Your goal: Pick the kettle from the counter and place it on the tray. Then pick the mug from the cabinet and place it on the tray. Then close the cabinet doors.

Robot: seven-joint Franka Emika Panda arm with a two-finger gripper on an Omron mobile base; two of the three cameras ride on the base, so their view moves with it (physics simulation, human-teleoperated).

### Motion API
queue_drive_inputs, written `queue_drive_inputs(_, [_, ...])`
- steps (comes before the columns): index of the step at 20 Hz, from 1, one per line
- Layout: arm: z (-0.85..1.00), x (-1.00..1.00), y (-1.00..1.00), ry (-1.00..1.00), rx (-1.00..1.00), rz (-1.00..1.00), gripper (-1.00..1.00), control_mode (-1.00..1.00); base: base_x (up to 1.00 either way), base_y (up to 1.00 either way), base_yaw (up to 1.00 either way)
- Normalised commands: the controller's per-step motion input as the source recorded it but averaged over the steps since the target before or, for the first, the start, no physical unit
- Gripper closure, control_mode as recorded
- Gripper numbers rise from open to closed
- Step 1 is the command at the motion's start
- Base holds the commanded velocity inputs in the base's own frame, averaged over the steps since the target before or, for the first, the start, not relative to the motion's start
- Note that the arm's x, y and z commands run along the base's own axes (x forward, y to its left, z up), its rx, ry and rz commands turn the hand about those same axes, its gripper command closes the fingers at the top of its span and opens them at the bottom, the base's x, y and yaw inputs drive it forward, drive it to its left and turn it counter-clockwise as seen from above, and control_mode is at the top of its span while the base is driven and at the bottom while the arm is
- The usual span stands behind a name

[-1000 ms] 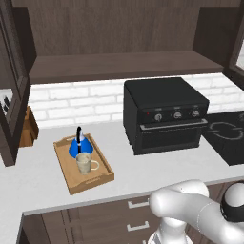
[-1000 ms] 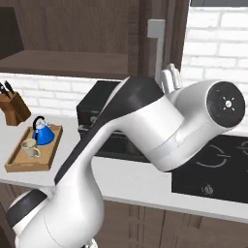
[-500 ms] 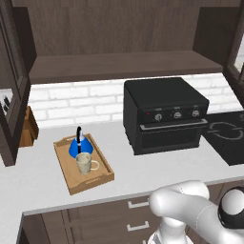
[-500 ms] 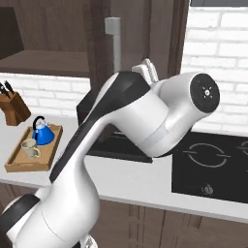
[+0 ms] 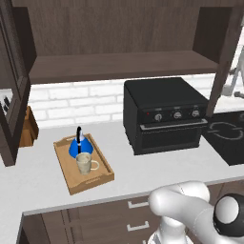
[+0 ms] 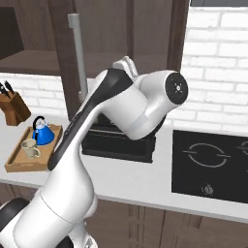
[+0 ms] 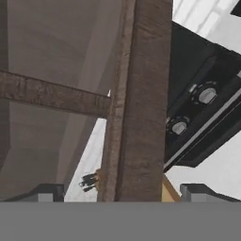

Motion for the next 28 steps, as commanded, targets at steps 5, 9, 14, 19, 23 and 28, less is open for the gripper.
queue_drive_inputs(5, [-0.13, 0.79, 0.56, -0.1, 0.0, 0.06, -1.0, -1.0, 0.0, 0.0, 0.0])
queue_drive_inputs(9, [-0.09, 0.76, 0.51, -0.1, 0.0, 0.04, -1.0, -1.0, 0.0, 0.0, 0.0])
queue_drive_inputs(14, [-0.04, 0.79, 0.39, -0.04, 0.0, 0.0, -1.0, -1.0, 0.0, 0.0, 0.0])
queue_drive_inputs(19, [0.0, 0.79, 0.18, 0.0, -0.08, -0.05, -1.0, -1.0, 0.0, 0.0, 0.0])
queue_drive_inputs(23, [0.0, 0.81, 0.13, 0.02, -0.14, -0.17, -1.0, -1.0, 0.0, 0.0, 0.0])
queue_drive_inputs(28, [-0.07, 0.81, 0.17, 0.01, -0.22, -0.22, -1.0, -1.0, 0.0, 0.0, 0.0])
